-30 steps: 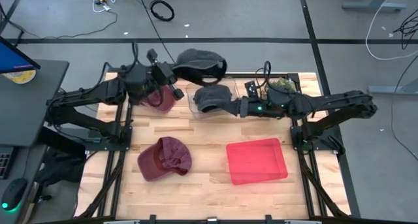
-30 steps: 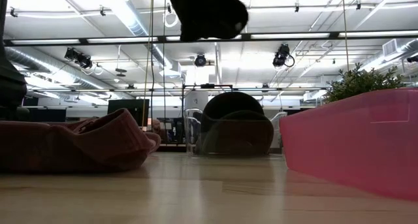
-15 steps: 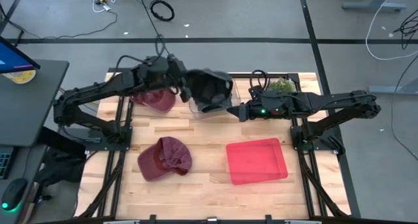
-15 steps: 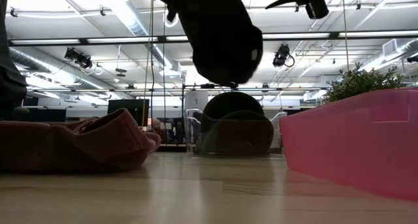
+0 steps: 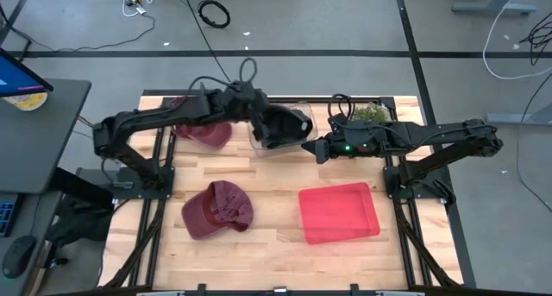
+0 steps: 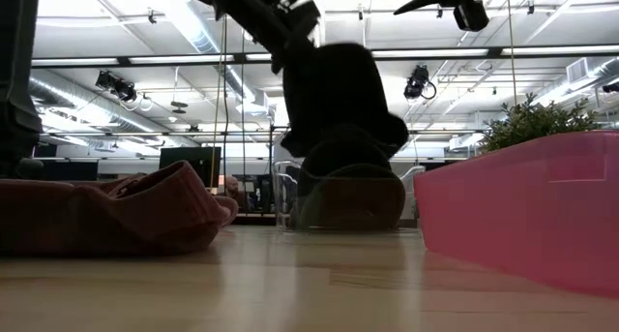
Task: Pick & Place hat
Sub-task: Put the black cap into the transparent bin
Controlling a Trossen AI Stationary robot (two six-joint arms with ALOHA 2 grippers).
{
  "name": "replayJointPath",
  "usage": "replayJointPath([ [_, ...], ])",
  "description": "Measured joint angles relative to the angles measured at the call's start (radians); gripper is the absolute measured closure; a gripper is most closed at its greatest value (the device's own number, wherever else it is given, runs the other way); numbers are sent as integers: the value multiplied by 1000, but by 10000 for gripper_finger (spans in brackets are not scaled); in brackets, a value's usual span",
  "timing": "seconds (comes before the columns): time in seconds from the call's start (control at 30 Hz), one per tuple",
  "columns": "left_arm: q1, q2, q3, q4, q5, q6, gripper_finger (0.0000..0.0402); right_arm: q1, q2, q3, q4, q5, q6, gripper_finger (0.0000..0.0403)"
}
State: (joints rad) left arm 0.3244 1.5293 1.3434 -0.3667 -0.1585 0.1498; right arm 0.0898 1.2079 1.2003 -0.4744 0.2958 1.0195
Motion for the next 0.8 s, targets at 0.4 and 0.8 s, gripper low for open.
replayJointPath([
  [0.4,0,179,0,8,-83,88,391,0,0,0,-1,0,-60,281],
  [0.8,20,330,3,40,-9,26,384,-1,0,0,2,1,-86,281],
])
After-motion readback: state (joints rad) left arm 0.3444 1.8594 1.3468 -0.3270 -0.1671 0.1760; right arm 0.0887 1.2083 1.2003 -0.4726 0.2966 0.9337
